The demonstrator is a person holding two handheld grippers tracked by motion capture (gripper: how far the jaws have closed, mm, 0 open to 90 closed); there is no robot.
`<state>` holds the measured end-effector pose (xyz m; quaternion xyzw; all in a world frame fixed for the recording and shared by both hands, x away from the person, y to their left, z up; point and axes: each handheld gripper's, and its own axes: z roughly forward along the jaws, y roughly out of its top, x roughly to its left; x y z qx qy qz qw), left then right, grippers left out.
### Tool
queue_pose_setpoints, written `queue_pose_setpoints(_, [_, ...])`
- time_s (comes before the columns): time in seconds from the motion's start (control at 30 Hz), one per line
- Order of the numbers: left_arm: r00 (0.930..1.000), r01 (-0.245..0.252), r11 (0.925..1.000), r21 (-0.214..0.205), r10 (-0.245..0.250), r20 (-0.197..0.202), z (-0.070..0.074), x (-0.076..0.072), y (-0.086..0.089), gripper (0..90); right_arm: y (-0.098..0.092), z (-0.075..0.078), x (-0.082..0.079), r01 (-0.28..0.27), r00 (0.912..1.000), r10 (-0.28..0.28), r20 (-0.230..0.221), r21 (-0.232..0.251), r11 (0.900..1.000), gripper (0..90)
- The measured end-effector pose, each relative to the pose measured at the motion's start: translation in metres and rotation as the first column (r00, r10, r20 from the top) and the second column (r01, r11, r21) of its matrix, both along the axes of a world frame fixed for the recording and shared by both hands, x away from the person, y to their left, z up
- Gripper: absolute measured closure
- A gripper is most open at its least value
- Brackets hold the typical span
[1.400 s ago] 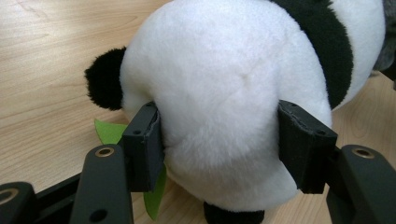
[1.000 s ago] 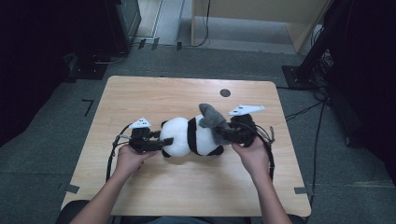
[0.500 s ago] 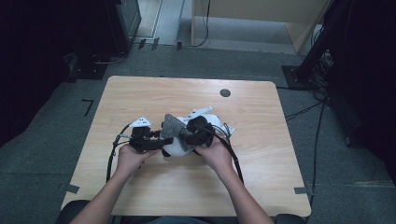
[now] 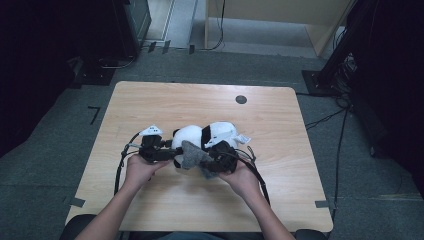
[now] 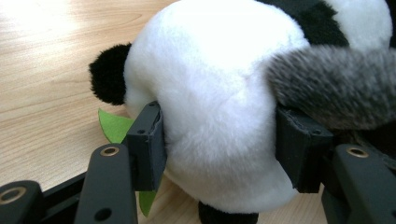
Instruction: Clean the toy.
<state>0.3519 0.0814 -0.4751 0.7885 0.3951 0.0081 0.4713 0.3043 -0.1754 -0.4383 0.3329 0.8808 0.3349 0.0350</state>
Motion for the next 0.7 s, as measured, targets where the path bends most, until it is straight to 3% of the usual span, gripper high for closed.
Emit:
queue_pose_setpoints(0.2, [0.9999, 0.005, 0.9999, 0.012, -0.005, 0.009, 0.0, 0.0, -0.002, 41.7, -0.023, 0.004, -0.009, 0.058, 0.9983, -0.058, 0.004, -0.018, 0.9982, 72.5])
queue_pose_setpoints(0.4, [0.9999, 0.005, 0.9999, 0.01, -0.005, 0.009, 0.0, 0.0, -0.001, 41.7, -0.049, 0.014, -0.013, 0.125, 0.9915, -0.126, 0.035, 0.015, 0.992, 71.9])
queue_pose_setpoints(0.57, [0.9999, 0.007, 1.0, 0.007, -0.007, 0.013, -0.001, 0.0, -0.001, 41.7, -0.073, 0.02, -0.011, 0.19, 0.98, -0.192, 0.051, 0.039, 0.9809, 71.1])
queue_pose_setpoints(0.7, [1.0, 0.004, 0.9999, -0.01, -0.004, 0.005, -0.001, 0.001, -0.001, 41.6, -0.093, 0.02, -0.009, 0.256, 0.9641, -0.258, 0.063, 0.034, 0.966, 71.0])
